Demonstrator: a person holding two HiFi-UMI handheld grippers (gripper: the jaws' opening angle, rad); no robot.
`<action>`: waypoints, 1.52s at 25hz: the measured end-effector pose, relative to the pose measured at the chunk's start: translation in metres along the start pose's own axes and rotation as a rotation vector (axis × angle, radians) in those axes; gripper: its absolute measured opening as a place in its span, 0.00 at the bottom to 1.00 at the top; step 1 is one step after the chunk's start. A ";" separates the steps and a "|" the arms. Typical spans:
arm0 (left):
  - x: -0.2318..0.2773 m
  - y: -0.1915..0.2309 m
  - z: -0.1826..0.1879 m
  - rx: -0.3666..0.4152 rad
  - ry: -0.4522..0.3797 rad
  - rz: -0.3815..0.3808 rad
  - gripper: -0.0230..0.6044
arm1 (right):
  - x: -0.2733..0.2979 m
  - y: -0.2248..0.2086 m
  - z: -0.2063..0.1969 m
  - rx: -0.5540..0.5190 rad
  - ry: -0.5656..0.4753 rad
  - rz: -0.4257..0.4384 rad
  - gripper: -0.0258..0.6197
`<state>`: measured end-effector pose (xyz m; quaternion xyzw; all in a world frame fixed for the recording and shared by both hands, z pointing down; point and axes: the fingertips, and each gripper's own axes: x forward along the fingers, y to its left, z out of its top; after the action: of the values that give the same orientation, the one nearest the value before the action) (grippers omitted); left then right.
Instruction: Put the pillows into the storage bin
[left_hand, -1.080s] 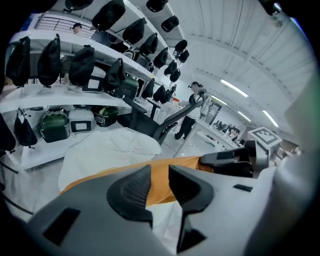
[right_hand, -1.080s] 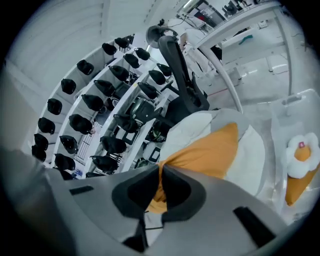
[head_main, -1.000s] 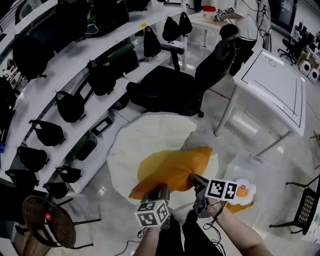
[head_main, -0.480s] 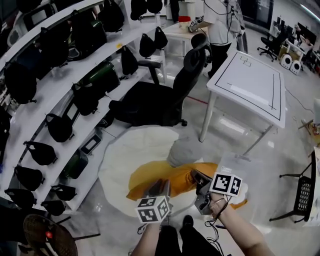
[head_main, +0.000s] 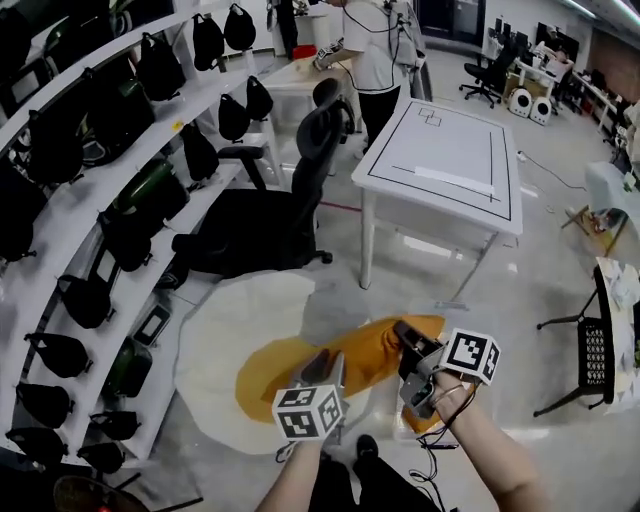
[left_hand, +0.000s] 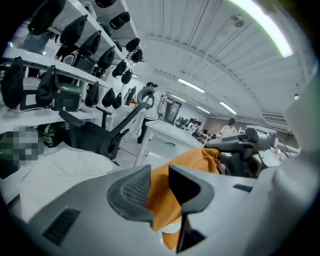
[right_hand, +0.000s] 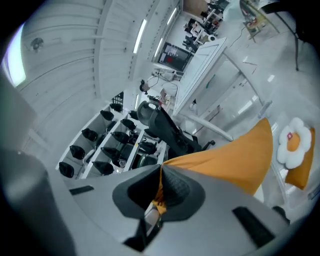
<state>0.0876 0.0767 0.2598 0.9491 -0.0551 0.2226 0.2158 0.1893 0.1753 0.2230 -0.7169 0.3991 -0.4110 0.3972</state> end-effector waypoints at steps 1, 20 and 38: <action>0.006 -0.011 0.001 0.012 0.005 -0.023 0.21 | -0.011 -0.003 0.012 0.012 -0.033 -0.006 0.05; 0.096 -0.167 -0.076 0.165 0.250 -0.342 0.21 | -0.219 -0.243 0.088 0.198 -0.376 -0.474 0.05; 0.130 -0.199 -0.137 0.184 0.388 -0.407 0.21 | -0.254 -0.299 -0.030 -0.046 0.023 -0.750 0.08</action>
<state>0.1895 0.3138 0.3517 0.8960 0.1991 0.3560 0.1754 0.1482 0.5051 0.4326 -0.8175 0.1223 -0.5267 0.1985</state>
